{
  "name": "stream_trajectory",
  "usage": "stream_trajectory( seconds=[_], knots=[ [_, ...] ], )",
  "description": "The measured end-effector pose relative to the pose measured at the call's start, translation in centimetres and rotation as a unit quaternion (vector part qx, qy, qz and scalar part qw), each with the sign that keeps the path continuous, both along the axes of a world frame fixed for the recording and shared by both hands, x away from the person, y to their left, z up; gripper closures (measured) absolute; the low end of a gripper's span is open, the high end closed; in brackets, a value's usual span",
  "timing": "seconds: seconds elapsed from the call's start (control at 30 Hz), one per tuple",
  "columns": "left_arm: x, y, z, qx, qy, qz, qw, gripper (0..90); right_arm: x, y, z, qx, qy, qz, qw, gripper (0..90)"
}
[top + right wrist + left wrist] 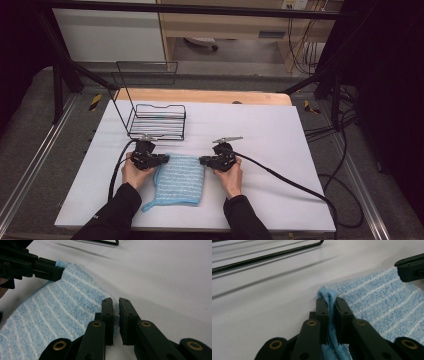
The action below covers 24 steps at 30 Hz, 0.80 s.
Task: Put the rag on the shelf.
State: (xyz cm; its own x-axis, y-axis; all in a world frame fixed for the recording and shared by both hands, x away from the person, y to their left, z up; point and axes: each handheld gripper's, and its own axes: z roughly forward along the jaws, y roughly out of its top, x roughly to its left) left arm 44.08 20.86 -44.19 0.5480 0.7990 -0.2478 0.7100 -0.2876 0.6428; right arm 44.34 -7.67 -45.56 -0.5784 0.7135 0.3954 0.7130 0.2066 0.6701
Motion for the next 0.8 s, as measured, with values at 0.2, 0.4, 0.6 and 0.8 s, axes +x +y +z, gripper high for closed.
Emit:
stream_trajectory(
  seconds=[0.2, 0.4, 0.6, 0.8],
  knots=[
    [-0.5, 0.8, 0.7, -0.024, -0.011, 0.007, 0.9996, 83.4, -0.4, -0.2, 1.0, 0.015, -0.014, -0.002, 0.9998, 84.1],
    [-1.7, 1.1, 1.8, -0.035, -0.04, 0.01, 0.9985, 83.4, -1.0, -0.3, 2.0, 0.032, -0.035, -0.002, 0.9989, 84.1],
    [-3.0, 1.4, 2.7, -0.044, -0.065, 0.01, 0.9968, 83.3, -2.0, -0.3, 2.8, 0.036, -0.062, 0.002, 0.9974, 84.1],
    [-4.2, 1.4, 3.5, -0.049, -0.086, 0.007, 0.995, 83.3, -3.1, -0.5, 3.8, 0.044, -0.085, 0.008, 0.9954, 84.3]
  ],
)
